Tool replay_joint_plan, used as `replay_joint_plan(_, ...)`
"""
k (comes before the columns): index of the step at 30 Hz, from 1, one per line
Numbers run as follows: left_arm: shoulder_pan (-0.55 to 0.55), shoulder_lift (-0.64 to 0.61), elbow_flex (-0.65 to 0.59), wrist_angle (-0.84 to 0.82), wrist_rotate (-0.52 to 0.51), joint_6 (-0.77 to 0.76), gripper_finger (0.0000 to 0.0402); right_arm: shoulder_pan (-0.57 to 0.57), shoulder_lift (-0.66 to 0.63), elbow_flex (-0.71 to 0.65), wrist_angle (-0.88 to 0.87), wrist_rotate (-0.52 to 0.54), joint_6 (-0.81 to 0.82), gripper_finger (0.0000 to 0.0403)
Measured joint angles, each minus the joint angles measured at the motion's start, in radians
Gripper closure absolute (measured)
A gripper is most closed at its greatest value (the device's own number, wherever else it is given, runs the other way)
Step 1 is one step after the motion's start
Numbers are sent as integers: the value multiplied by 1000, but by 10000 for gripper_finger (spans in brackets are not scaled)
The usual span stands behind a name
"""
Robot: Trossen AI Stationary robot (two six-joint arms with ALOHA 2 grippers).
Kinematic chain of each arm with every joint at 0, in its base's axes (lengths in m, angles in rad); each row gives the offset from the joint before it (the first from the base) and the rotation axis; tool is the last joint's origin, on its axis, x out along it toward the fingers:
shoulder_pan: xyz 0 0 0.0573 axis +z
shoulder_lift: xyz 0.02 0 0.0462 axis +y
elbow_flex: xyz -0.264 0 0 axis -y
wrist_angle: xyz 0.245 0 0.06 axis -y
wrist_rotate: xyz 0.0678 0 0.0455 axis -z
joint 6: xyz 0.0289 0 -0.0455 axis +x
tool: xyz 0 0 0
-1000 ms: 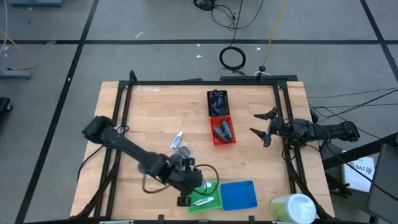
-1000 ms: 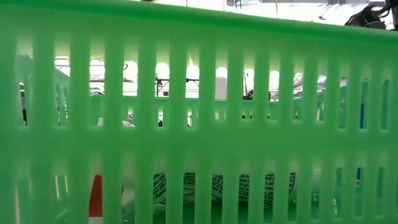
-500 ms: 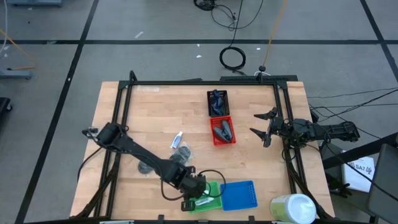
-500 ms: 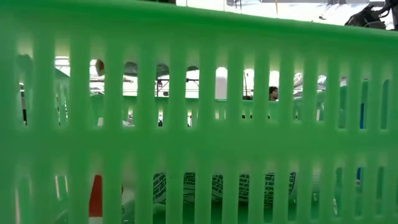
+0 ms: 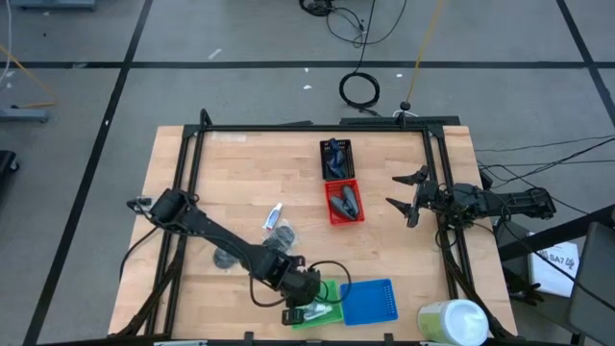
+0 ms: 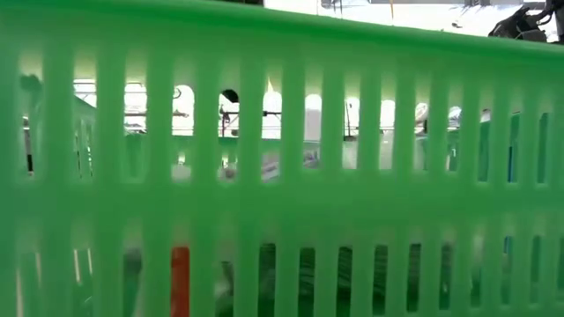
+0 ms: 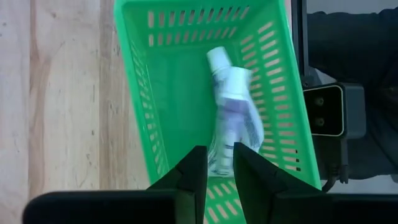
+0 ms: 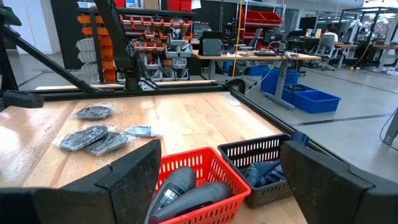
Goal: Pick & Place Travel size toiletries
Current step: Put the white toothpaste into the green bin
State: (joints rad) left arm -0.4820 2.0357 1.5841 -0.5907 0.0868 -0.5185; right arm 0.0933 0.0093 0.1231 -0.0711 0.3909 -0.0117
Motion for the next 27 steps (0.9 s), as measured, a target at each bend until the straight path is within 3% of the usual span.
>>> replay_joint_plan(6, 13, -2, 0, -8, 8, 12, 336, 0, 0, 0, 0, 0, 0, 85)
replay_joint_plan(14, 74, -33, 1, -27, 201, -48, 337, 0, 1, 0, 0, 0, 0, 85)
replay_joint_plan(19, 104, -61, 1, -87, 251, -33, 337, 0, 1, 0, 7, 1, 0, 85)
replay_joint_plan(23, 86, -131, 1, -113, 173, 69, 337, 0, 5, -1, 26, 1, 0, 85)
replay_joint_plan(27, 33, -237, -2, -104, -3, 169, 337, 0, 10, -4, 50, 1, 0, 85)
